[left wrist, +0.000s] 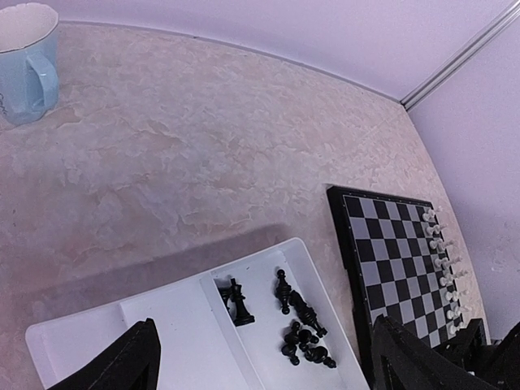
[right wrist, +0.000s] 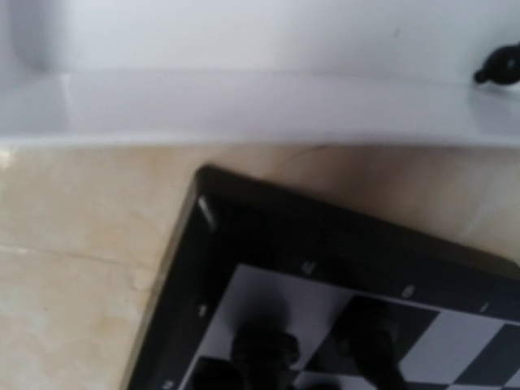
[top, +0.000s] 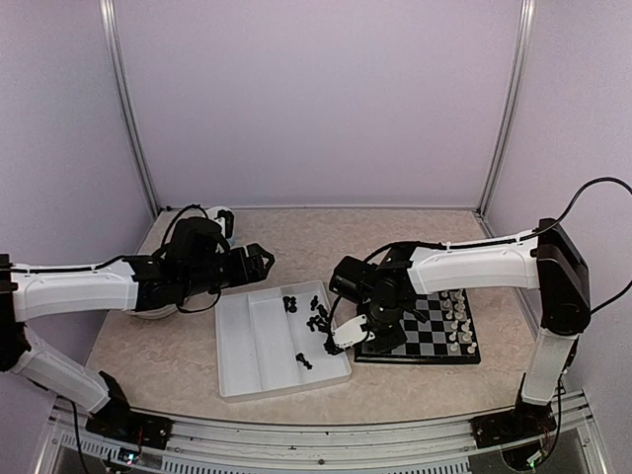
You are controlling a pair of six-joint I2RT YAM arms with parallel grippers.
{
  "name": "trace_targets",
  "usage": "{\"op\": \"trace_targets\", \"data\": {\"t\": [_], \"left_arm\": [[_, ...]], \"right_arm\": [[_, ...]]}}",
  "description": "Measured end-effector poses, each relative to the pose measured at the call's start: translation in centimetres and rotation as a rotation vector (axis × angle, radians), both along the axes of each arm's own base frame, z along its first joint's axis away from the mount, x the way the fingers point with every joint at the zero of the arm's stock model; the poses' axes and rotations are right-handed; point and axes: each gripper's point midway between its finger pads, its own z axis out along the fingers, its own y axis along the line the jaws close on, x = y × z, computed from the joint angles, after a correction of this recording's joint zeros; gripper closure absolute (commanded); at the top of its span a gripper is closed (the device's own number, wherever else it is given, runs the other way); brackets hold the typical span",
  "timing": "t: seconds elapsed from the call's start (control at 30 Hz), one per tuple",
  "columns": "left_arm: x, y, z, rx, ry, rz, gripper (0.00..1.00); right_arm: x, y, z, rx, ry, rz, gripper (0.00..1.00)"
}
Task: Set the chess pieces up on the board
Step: Place the rook at a8.
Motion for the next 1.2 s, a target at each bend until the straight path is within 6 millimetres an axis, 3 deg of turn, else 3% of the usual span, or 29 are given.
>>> {"op": "trace_targets", "data": {"t": [0.4,1.2], "left_arm": [[-0.15,-0.33,-0.51,0.001,0.011,-0.009,0.11],[-0.22,-0.81,-1.02,0.001,0.02,-0.021,0.11]], "right_arm": [[0.09,0.35,-0.02,0.017,-0.001,-0.01,0.77],[-0.02,0.72,-0.04,0.034,0.008,-0.007,0.79]]}}
